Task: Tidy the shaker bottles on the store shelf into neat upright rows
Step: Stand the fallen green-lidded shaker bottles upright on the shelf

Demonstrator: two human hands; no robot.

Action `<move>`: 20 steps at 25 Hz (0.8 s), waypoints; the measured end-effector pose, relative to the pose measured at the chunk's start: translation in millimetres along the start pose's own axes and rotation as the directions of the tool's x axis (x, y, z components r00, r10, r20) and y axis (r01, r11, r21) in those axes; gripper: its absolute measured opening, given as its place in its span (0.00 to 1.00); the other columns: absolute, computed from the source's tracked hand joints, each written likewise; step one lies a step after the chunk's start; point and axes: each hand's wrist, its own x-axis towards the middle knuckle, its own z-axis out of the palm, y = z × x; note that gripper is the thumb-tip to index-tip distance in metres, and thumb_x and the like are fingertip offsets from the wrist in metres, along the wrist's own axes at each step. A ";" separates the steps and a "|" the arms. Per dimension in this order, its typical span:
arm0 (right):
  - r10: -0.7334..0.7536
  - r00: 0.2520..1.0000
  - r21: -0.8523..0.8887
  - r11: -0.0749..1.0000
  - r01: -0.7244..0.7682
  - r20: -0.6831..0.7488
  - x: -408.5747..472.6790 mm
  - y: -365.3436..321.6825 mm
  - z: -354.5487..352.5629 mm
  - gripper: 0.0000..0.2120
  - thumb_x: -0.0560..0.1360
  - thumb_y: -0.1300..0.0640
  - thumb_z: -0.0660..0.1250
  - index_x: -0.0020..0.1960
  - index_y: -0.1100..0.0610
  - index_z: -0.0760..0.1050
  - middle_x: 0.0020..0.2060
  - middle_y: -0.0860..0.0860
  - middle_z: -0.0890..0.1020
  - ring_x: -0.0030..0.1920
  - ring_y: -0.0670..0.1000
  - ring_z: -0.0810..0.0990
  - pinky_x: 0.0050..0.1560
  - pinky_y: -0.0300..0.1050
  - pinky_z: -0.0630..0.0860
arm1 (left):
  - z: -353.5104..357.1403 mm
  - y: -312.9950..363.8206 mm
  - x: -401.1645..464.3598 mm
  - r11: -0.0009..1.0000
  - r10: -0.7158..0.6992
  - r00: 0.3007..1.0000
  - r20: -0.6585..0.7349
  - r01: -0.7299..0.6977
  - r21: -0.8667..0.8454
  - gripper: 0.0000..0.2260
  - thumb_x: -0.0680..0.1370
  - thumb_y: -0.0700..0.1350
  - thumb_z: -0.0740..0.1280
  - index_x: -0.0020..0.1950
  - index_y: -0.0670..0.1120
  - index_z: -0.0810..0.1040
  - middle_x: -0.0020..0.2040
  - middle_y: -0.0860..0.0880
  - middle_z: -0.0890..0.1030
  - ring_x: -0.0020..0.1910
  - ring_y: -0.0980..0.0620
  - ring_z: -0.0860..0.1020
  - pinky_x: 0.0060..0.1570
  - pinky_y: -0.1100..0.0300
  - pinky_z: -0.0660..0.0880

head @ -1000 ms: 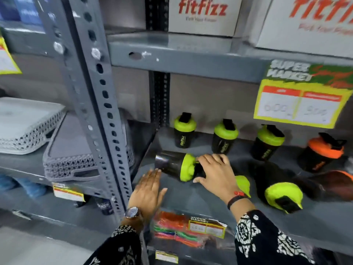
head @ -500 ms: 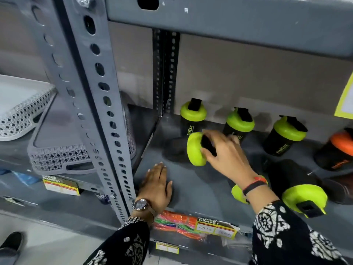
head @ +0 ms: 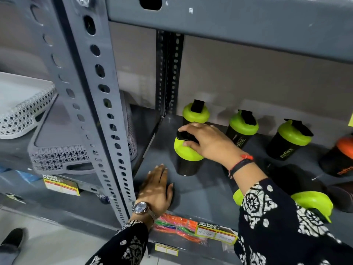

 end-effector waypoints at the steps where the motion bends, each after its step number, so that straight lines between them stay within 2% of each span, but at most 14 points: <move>1: 0.001 1.000 0.007 1.000 -0.001 0.029 -1.2 1.7 -4.4 0.22 0.76 0.52 0.63 0.68 0.51 0.65 0.68 0.51 0.70 0.68 0.54 0.67 0.67 0.51 0.66 | 0.6 -0.7 0.0 1.000 -0.006 1.000 0.006 0.006 0.000 0.33 0.79 0.55 0.39 0.57 0.35 0.76 0.58 0.37 0.78 0.55 0.39 0.77 0.56 0.50 0.70; 4: 0.053 0.996 -0.007 0.999 -0.053 0.074 -4.2 8.7 -17.0 0.22 0.75 0.50 0.63 0.68 0.49 0.65 0.67 0.50 0.70 0.67 0.54 0.67 0.65 0.48 0.66 | 2.3 -2.1 0.1 1.000 -0.028 0.999 0.018 0.028 0.006 0.27 0.79 0.53 0.46 0.58 0.35 0.75 0.59 0.36 0.77 0.55 0.37 0.76 0.51 0.39 0.73; 5: 0.085 0.993 -0.008 0.996 -0.084 0.077 -5.0 9.3 -18.9 0.22 0.75 0.49 0.64 0.68 0.48 0.66 0.66 0.51 0.71 0.66 0.55 0.68 0.63 0.48 0.67 | 1.8 -1.9 -0.1 1.000 -0.027 0.999 0.022 0.027 0.003 0.27 0.79 0.53 0.46 0.58 0.35 0.75 0.59 0.36 0.77 0.56 0.36 0.76 0.51 0.39 0.72; 7: 0.148 0.988 -0.002 0.989 -0.148 0.048 -6.0 6.6 -17.9 0.21 0.75 0.48 0.64 0.66 0.50 0.67 0.62 0.54 0.72 0.64 0.57 0.70 0.60 0.49 0.70 | 2.4 -2.7 -0.5 1.000 -0.011 1.000 0.020 0.011 0.001 0.29 0.79 0.54 0.43 0.59 0.34 0.75 0.59 0.36 0.77 0.56 0.37 0.76 0.56 0.47 0.71; 8: 0.180 0.984 -0.021 0.984 -0.179 0.019 -5.4 3.7 -16.1 0.21 0.74 0.47 0.64 0.65 0.52 0.67 0.61 0.56 0.73 0.63 0.58 0.71 0.59 0.50 0.70 | 1.8 -2.6 -0.6 1.000 -0.004 1.000 0.017 0.004 0.006 0.28 0.79 0.53 0.46 0.59 0.34 0.75 0.59 0.35 0.77 0.56 0.37 0.76 0.58 0.50 0.67; 9: 0.214 0.977 -0.053 0.975 -0.215 -0.012 -4.3 0.6 -13.5 0.22 0.75 0.46 0.63 0.65 0.54 0.67 0.61 0.57 0.73 0.62 0.59 0.72 0.58 0.50 0.71 | 1.3 -2.6 -0.4 1.000 0.000 1.000 0.006 0.000 0.012 0.25 0.77 0.51 0.49 0.58 0.33 0.75 0.58 0.35 0.77 0.56 0.36 0.76 0.59 0.50 0.62; 11: 0.301 0.953 -0.079 0.950 -0.303 -0.045 -1.3 -6.7 -7.0 0.22 0.75 0.46 0.60 0.64 0.57 0.66 0.60 0.59 0.72 0.60 0.62 0.73 0.56 0.52 0.72 | 1.4 -2.7 0.2 1.000 0.012 1.000 0.001 -0.012 0.019 0.24 0.75 0.50 0.52 0.58 0.33 0.75 0.58 0.35 0.77 0.55 0.36 0.76 0.58 0.52 0.60; 13: 0.415 0.908 -0.023 0.909 -0.417 -0.054 1.3 -15.7 -2.5 0.21 0.76 0.47 0.59 0.62 0.60 0.66 0.60 0.61 0.73 0.59 0.63 0.74 0.55 0.52 0.73 | 1.4 -2.6 0.1 1.000 0.021 1.000 0.015 -0.021 0.023 0.26 0.78 0.53 0.48 0.59 0.34 0.74 0.58 0.35 0.77 0.56 0.37 0.76 0.59 0.51 0.62; 15: 0.522 0.849 0.056 0.853 -0.519 -0.085 3.5 -23.8 0.2 0.20 0.76 0.48 0.59 0.61 0.62 0.67 0.60 0.61 0.74 0.60 0.62 0.74 0.55 0.51 0.73 | 1.5 -2.6 -0.3 1.000 0.019 1.000 0.014 -0.019 0.022 0.25 0.77 0.52 0.50 0.60 0.34 0.74 0.59 0.35 0.77 0.56 0.36 0.76 0.57 0.47 0.70; 17: 0.594 0.796 0.123 0.804 -0.582 -0.112 5.3 -28.9 1.0 0.19 0.76 0.50 0.60 0.60 0.63 0.68 0.60 0.60 0.75 0.60 0.60 0.74 0.56 0.49 0.73 | 1.3 -1.1 -0.5 1.000 0.005 1.000 0.007 -0.006 0.030 0.24 0.74 0.50 0.52 0.60 0.35 0.74 0.59 0.35 0.77 0.56 0.36 0.76 0.53 0.38 0.70; 20: 0.633 0.769 0.176 0.770 -0.614 -0.090 7.4 -31.3 0.2 0.18 0.76 0.51 0.60 0.59 0.64 0.70 0.60 0.58 0.76 0.60 0.59 0.75 0.55 0.47 0.74 | 1.5 -1.3 -1.6 0.999 0.017 1.000 0.018 -0.017 0.047 0.24 0.73 0.49 0.52 0.60 0.35 0.74 0.58 0.35 0.77 0.56 0.36 0.76 0.52 0.38 0.70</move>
